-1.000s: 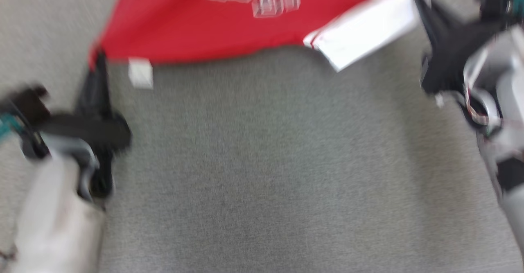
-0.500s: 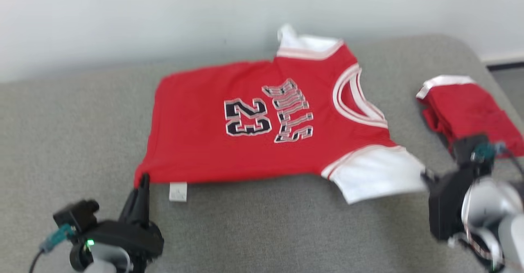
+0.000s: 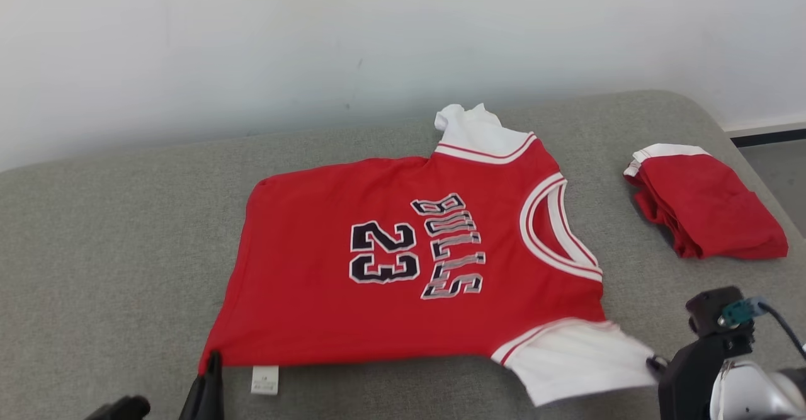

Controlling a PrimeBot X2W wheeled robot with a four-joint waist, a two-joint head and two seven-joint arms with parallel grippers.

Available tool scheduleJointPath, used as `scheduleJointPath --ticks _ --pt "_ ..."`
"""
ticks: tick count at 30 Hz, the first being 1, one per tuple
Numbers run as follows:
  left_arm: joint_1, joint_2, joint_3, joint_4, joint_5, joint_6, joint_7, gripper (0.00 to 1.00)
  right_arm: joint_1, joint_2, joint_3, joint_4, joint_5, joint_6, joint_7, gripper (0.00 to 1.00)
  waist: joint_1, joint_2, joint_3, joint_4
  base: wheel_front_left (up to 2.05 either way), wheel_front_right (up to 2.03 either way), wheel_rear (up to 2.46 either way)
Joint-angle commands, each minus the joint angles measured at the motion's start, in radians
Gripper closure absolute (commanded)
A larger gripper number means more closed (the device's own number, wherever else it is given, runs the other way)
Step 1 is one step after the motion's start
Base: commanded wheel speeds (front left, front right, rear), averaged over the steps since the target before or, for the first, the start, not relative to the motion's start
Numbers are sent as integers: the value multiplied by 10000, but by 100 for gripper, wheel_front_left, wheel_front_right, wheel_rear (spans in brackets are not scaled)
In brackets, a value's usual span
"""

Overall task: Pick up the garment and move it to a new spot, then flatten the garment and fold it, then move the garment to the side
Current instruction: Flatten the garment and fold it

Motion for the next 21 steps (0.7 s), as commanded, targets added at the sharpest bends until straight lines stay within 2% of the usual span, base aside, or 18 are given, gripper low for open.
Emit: scheduleJointPath --ticks 1,5,14,17,21 --pt "357 30 121 -187 63 161 -57 100 288 100 -19 -133 181 1 244 100 1 1 -2 16 0 0 0" --pt "907 76 298 -560 134 455 -65 100 638 130 -122 -428 358 1 693 100 1 1 -13 54 0 0 0" --pt "1540 212 158 -1071 370 785 54 100 1236 116 -476 -964 330 1 1669 100 1 1 -93 94 0 0 0" --pt "1673 290 41 -1243 502 891 160 100 1291 180 -613 -1130 310 1 1589 100 1 1 -104 90 0 0 0" --pt "1713 233 -30 -1497 490 931 229 100 1006 219 -621 -1205 247 1 687 100 1 1 -108 97 0 0 0"
